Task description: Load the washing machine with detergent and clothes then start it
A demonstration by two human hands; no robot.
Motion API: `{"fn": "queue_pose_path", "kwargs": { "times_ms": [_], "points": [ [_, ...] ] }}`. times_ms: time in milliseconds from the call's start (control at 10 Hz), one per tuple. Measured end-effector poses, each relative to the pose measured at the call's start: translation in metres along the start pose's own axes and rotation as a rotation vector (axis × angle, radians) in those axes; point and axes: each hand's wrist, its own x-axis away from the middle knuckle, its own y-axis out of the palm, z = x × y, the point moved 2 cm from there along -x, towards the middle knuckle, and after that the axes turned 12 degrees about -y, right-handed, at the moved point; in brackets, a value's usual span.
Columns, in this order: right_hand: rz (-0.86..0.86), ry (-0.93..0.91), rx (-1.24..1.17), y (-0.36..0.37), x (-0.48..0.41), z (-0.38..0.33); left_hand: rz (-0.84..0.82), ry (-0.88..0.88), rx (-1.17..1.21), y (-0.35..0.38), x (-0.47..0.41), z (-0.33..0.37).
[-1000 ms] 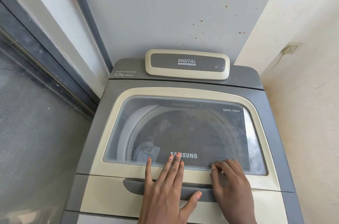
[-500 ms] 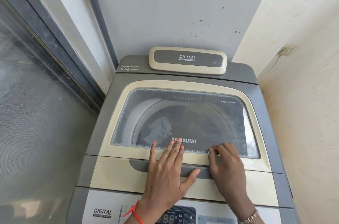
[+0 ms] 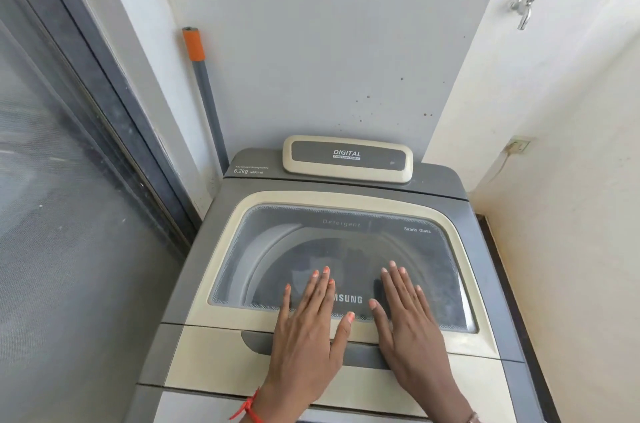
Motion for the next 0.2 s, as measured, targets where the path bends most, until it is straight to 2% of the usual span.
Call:
{"fn": "queue_pose_path", "kwargs": {
  "times_ms": [100,200],
  "points": [
    [-0.049,-0.032,0.041,0.000,-0.017,-0.004,0.116,0.008,-0.053,-0.006,-0.015,0.003],
    [-0.034,-0.100,0.077,0.002,-0.034,-0.011,0.215,-0.014,0.040,-0.023,-0.026,0.011]
  ]
}}
